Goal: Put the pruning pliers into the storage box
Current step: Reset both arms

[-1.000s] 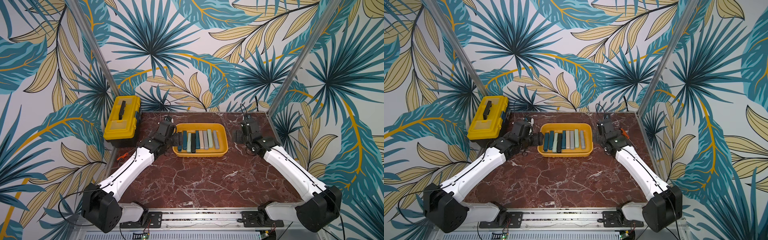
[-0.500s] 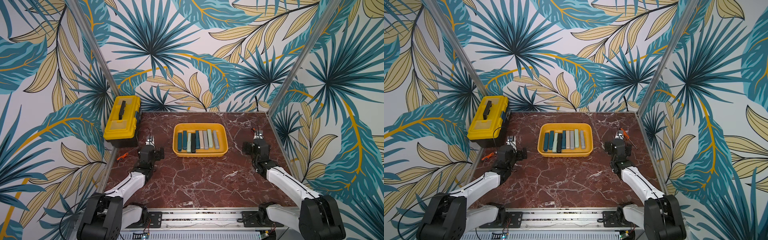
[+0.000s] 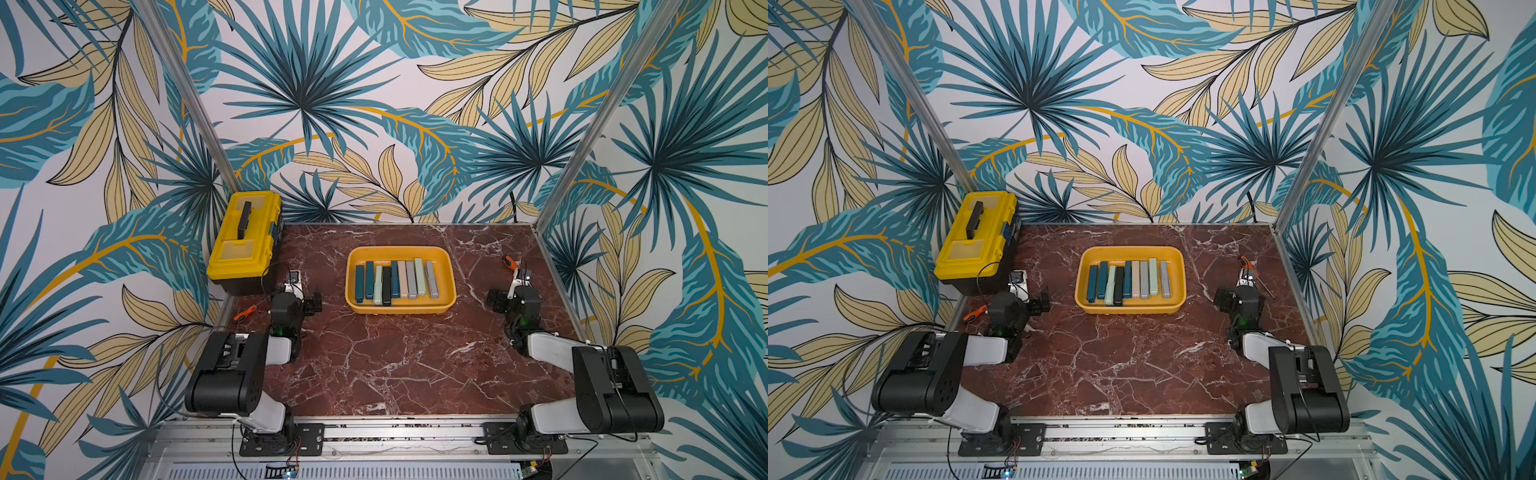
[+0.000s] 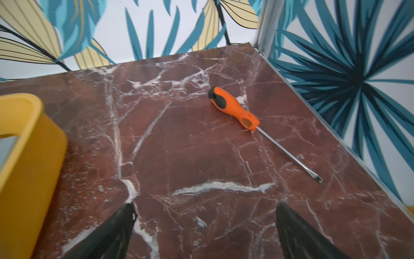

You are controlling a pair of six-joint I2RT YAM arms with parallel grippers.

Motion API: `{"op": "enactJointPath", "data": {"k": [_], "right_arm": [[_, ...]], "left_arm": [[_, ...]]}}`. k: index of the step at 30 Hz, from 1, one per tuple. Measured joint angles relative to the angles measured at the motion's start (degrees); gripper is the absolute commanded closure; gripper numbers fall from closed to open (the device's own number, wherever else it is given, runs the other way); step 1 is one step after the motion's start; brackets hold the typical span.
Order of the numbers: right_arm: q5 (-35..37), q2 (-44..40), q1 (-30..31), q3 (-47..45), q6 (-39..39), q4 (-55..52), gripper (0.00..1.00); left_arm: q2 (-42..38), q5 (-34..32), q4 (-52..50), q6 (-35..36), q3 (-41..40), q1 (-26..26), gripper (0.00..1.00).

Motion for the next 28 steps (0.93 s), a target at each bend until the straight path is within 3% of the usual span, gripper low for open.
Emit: {"op": "enactJointPath", "data": {"k": [2,14,28], "right_arm": [[-1.77,2.03,0.04,-1.88,-0.55,6.12,0.01],[-7.48,3.28,0.42,-1.68,-2.99,6.64,0.01],[-8.33,3.28,0.48,-1.51,-3.63,6.62,0.01]], "left_arm": [[0.07,0.98,1.73,0.15,-0.87,0.00,0.00],[0.33,0.26,5.57,0.33,-0.24,0.00,0.00],[0.33,0.07,5.57,0.33,-0.26,0.00,0.00]]}}
